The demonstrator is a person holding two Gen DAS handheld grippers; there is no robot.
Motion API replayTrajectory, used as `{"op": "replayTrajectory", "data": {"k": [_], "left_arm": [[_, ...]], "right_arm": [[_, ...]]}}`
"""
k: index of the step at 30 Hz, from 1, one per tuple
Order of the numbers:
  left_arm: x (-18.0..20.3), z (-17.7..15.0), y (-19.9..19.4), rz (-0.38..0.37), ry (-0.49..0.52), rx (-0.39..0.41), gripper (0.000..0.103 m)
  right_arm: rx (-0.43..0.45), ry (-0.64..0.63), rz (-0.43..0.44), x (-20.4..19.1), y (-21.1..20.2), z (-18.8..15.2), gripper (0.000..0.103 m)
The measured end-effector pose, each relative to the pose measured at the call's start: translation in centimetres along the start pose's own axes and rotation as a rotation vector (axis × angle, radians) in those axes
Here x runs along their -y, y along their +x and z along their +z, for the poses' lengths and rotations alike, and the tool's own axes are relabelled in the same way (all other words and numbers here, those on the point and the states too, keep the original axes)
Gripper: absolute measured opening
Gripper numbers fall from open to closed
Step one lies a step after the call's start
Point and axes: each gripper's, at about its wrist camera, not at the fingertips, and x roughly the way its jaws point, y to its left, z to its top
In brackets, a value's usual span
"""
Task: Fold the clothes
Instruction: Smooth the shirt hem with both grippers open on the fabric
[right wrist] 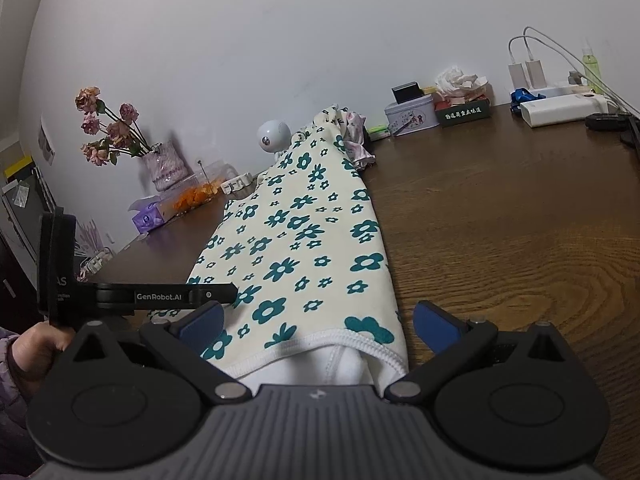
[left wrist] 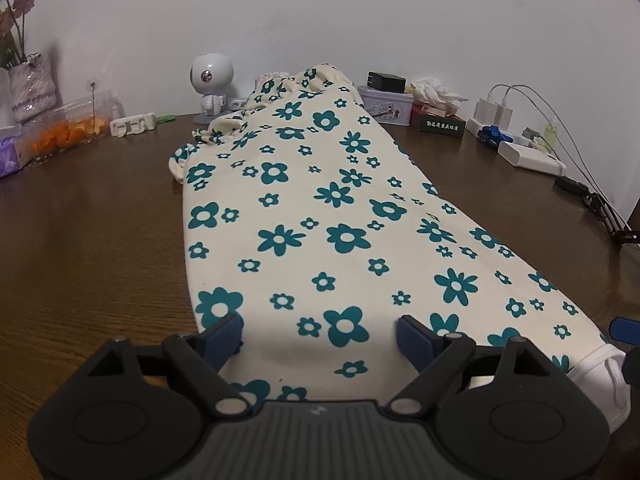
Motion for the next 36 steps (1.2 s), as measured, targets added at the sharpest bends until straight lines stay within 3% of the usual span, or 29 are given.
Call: {"op": "replayTrajectory", "data": {"k": [7, 21, 32, 36], "left_arm": [[0.7, -1.4, -0.8, 0.046, 0.051, 0.025, 0.086], [0.1, -2.4, -3.1, 0.034, 0.039, 0.04, 0.087], [-0.6, -3.9, -4.0, 0.073, -0.006, 0.047, 0.087], [-0.7, -3.8, -3.7, 0.085, -0.019, 0.033, 0.095]], "right_arm": [[-0.006, 0.007, 0.007, 0.1, 0.0, 0.0, 0.103], [-0.014, 0.018, 0.002, 0.0, 0.2, 0.0, 0.103], [-0.029, 0.016, -0.005, -0.3, 0.4, -0.2, 0.103], [-0.034, 0.014, -0.008, -0.3, 0.4, -0.2, 0.103]]}}
